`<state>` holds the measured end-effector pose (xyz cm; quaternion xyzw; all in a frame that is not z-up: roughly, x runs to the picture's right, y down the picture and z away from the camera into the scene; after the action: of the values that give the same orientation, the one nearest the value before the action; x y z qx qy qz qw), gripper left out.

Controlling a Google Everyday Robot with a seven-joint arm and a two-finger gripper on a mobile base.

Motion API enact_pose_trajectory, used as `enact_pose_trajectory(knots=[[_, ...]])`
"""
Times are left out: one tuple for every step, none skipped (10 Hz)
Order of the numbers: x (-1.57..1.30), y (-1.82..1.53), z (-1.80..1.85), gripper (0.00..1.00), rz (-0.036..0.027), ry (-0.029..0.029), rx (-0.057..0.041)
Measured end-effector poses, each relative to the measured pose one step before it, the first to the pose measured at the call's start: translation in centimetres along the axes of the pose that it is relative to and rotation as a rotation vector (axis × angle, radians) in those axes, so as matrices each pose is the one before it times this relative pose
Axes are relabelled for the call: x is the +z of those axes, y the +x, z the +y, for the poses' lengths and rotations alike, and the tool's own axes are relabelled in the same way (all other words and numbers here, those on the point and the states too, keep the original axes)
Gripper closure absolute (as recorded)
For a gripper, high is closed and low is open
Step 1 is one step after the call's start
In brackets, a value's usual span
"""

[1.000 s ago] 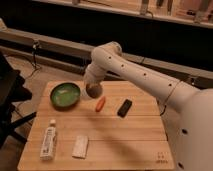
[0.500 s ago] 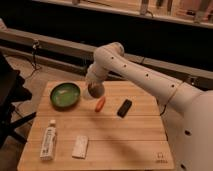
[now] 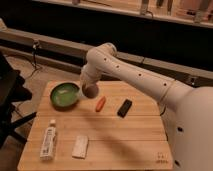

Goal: Place the ceramic cup in the ceramic bowl

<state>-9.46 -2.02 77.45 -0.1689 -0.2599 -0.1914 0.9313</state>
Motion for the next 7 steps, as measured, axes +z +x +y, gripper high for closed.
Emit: enact_pose_trajectory(knots=[[0.000,0.248,0.046,0.99,0.00140,0.00270,-0.00060],[0.318,-0.380,-0.206,0.99,-0.00204,0.00132,-0.00748],[0.368,-0.457,-0.270,0.99,-0.00092,0.00109,-0.00285],[0.276,-0.469,-0.251,0.99,-0.00232,0.00127,-0.00060],[0.114,0.027,-0.055,0.99,0.00132,0.00229,0.00088],[0.024,0.065,0.005,0.99,0.00041,0.00113,0.00048],[0.077,0.038,0.020,0.99,-0.00122,0.00111,-0.00369]])
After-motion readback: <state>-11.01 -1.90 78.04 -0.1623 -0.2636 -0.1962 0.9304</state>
